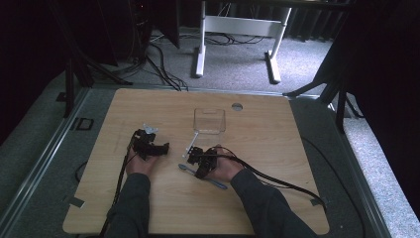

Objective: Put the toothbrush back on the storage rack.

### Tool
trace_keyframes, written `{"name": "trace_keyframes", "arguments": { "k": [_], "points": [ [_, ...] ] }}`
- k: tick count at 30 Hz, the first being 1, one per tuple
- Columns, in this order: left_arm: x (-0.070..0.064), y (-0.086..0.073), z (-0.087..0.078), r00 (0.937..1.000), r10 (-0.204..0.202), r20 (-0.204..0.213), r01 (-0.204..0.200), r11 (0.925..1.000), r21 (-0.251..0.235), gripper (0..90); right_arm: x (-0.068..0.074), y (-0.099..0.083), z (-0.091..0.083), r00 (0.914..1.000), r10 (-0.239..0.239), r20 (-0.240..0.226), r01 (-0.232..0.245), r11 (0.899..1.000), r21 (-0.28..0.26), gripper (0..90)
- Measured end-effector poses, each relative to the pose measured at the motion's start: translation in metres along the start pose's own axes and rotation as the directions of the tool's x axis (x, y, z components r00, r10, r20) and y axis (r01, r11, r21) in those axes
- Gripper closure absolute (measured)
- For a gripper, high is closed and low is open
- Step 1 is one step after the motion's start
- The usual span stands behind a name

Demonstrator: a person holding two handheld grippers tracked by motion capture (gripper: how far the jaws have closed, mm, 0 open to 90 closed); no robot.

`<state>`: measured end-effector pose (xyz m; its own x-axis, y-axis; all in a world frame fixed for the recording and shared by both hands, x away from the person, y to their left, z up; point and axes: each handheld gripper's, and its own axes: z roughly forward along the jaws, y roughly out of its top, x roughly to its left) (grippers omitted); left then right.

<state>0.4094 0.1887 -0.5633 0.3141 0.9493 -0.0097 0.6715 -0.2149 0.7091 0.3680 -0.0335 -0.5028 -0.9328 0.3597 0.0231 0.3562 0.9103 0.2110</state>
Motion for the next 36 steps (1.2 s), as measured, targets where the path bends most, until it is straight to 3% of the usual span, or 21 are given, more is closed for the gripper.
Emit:
{"name": "trace_keyframes", "arguments": {
  "k": [36],
  "points": [
    [0.000,0.000,0.000,1.0000,0.000,0.000,0.000,1.0000,0.000,13.6,0.000,0.000,0.014,0.9999,-0.011,0.012,0.011,0.999,0.053,70.1]
  ]
}}
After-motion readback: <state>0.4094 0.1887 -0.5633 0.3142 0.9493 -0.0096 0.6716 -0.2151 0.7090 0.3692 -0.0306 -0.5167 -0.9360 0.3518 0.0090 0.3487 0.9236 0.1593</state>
